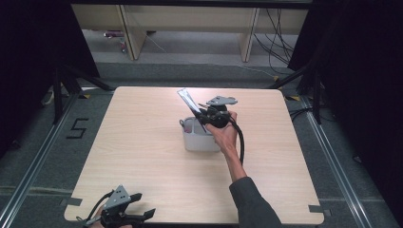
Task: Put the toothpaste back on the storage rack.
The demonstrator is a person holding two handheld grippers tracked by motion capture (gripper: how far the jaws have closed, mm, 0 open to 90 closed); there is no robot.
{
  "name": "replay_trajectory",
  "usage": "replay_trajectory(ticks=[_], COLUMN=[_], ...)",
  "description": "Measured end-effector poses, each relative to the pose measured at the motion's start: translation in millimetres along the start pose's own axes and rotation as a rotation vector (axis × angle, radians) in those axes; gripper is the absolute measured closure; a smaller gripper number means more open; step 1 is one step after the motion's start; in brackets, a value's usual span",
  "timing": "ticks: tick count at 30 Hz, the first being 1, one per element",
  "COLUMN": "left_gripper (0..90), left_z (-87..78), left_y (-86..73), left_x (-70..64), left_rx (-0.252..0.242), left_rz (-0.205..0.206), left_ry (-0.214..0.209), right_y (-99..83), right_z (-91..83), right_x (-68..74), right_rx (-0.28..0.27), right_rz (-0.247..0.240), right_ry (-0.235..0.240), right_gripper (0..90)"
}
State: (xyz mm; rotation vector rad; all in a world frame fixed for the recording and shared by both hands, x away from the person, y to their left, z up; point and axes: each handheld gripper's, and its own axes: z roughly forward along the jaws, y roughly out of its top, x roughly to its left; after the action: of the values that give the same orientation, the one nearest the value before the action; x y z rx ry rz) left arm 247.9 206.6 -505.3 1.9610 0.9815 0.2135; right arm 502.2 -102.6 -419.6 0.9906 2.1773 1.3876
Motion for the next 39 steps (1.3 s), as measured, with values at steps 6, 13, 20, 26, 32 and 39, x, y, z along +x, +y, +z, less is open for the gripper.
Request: replay_trajectory(ticks=[6, 13, 20, 26, 32, 39], left_gripper=[23.1, 23.1, 23.1, 23.2, 23.1, 23.2], left_z=[-0.6, -0.8, 0.6, 1.3, 1.1, 0.5], left_y=[0.7, 0.6, 0.4, 0.1, 0.2, 0.1], left_x=[0.1, 0.4, -0.5, -0.9, -1.3, -0.4], left_rx=[0.007, 0.006, -0.003, -0.001, 0.006, 0.02], left_rz=[0.007, 0.017, 0.012, 0.015, 0.015, 0.026], left_ry=[0.001, -0.001, -0.001, -0.001, 0.004, 0.004], right_y=[-2.0, -4.3, -6.8, -12.1, -14.2, -17.8], right_z=[-2.2, -4.7, -10.1, -16.3, -26.5, -35.0], right_x=[0.8, 1.7, 3.8, 1.0, -1.4, -3.3], right_rx=[0.001, 0.009, 0.036, 0.045, 0.018, 0.004], right_rz=[0.001, -0.032, -0.022, -0.013, 0.005, 0.042], right_ry=[0.017, 0.025, 0.026, 0.024, 0.052, 0.065], right_gripper=[75.8, 75.6, 74.7, 71.9, 72.6, 66.8])
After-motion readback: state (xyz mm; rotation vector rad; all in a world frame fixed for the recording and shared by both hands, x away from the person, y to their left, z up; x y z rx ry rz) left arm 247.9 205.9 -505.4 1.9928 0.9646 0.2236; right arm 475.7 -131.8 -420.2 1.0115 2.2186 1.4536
